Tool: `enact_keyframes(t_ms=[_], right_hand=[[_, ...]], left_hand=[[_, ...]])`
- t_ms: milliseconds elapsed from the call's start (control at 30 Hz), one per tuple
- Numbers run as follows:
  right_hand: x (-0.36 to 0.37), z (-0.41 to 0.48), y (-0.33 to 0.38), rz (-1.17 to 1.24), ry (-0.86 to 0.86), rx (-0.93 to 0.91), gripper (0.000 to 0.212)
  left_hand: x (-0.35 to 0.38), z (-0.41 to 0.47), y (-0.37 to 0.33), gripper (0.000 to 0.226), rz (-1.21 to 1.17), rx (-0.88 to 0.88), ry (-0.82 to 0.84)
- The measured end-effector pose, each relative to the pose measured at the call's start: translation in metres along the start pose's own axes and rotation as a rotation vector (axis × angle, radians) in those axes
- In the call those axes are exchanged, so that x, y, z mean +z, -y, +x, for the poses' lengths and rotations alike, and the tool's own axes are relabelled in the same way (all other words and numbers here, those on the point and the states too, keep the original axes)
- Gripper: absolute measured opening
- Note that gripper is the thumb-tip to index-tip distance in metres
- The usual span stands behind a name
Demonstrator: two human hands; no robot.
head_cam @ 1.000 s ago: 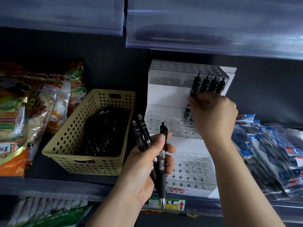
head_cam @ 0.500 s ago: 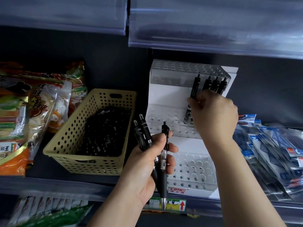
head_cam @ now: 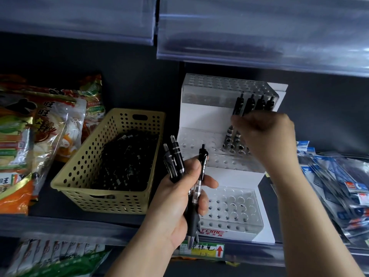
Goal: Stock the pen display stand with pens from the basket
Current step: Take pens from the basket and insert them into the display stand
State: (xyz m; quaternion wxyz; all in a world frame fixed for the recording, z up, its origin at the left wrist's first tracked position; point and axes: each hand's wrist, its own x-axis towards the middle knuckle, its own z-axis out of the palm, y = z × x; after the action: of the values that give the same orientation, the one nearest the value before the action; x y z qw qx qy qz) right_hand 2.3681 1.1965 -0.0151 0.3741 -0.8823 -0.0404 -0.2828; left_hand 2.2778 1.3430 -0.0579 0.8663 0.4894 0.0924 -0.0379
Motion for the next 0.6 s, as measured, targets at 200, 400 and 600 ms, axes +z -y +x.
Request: enact_keyframes(t_ms=[200,400,600], right_hand=[[-0.019,-0.019,0.031,0.391,0.788,0.095,0.030],[-0.010,-0.017,0.021,0.665,0.587,0.199,0.031],[-0.009,-0.016,0.019,0.785,0.634,0.298,0.020]], left_hand=[[0.003,0.000,-0.002,0.020,0.030,0.077,0.040],[-0.001,-0.001,-0.004,0.028,0.049,0.011,0.111],[0.002,0.001,-0.002,0.013,0.023,0.059,0.043]])
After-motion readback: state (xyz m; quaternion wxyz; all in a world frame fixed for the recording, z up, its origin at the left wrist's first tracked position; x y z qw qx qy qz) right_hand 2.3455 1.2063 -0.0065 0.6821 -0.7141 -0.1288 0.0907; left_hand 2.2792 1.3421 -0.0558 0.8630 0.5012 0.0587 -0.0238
